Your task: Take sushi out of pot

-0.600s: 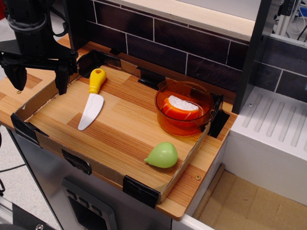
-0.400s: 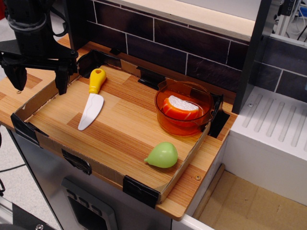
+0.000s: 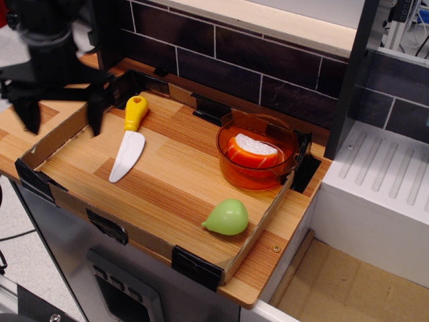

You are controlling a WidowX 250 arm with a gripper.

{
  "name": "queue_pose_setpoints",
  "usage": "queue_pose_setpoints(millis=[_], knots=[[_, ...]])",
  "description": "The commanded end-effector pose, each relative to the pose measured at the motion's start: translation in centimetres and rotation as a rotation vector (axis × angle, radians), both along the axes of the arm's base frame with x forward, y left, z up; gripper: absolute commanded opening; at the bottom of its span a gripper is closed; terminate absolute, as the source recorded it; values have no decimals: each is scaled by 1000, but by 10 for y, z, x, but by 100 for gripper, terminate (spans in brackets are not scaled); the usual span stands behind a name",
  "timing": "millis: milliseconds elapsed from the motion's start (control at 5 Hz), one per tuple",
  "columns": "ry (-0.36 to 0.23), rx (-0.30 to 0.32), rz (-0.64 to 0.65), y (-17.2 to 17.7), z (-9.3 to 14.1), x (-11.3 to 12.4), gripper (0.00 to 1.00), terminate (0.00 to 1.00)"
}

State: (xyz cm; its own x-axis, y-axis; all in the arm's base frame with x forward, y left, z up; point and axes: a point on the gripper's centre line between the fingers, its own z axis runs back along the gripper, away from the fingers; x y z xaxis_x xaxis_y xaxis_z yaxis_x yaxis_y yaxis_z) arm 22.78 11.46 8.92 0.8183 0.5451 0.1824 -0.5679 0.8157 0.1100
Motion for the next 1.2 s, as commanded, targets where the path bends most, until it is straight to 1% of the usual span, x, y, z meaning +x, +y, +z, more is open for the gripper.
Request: queue_pose_setpoints(millis=[0, 200, 400, 600, 800, 1000], knots=[[-112, -15, 219, -32, 52, 45, 100, 0], [-188, -51, 469, -42, 59, 71, 100, 0], [-210, -112, 643, -56, 61, 87, 100, 0], [-227, -133, 766, -69, 53, 92, 100, 0], [-233, -169, 869, -85, 39, 96, 100, 0], [-202, -213, 885, -102, 25, 103, 100, 0]])
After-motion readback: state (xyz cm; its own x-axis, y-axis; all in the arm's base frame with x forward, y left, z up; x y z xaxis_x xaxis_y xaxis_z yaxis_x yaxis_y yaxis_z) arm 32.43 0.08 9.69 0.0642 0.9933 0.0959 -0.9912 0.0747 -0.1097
